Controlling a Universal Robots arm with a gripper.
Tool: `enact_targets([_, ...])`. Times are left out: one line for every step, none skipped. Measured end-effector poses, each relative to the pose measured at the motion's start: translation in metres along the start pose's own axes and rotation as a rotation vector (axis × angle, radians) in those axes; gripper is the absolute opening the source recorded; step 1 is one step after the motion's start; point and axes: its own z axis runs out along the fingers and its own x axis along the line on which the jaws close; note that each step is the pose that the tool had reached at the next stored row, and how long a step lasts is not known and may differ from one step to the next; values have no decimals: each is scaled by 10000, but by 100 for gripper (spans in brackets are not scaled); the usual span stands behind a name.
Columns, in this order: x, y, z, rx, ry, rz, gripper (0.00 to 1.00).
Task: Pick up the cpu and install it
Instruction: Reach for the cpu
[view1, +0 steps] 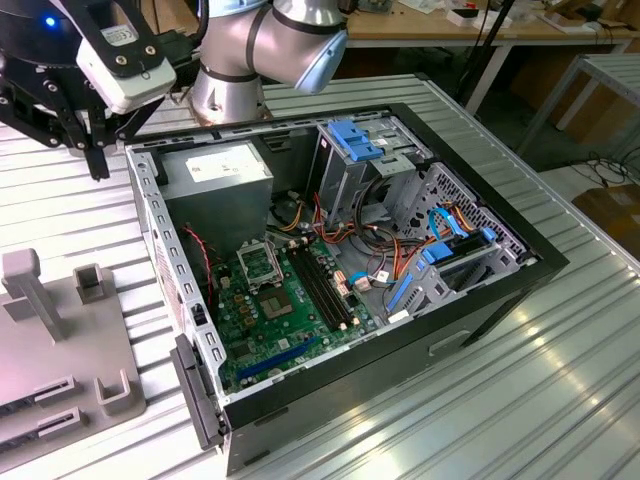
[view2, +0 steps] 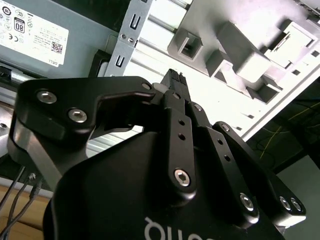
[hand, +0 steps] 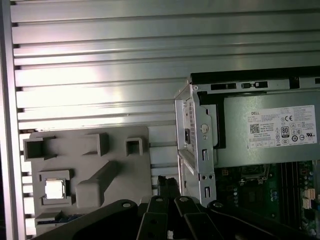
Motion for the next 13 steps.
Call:
enact_targets([9,0,0,0,1,-1,11])
enact_targets([20,-1,0,0,2,-2,11])
enact_targets([30,-2,0,0,3,-2,11])
enact_targets([44,-3,0,0,5,-2,11])
enact_targets([53,-3,0,0,6,-3,11])
enact_targets([62,-4,0,0,6,-4,11])
enact_targets([70,-4,0,1,8,-4,11])
enact_targets([79,-5,0,1,9,-4,11])
enact_targets([94,-6,0,0,10,-4,11])
enact_targets([103,-6,0,0,11,-5,11])
enact_targets([114,-7,0,1,13,-7,11])
enact_targets([122,-8,0,1,14,-7,11])
enact_targets([134,-8,0,1,15,-7,11])
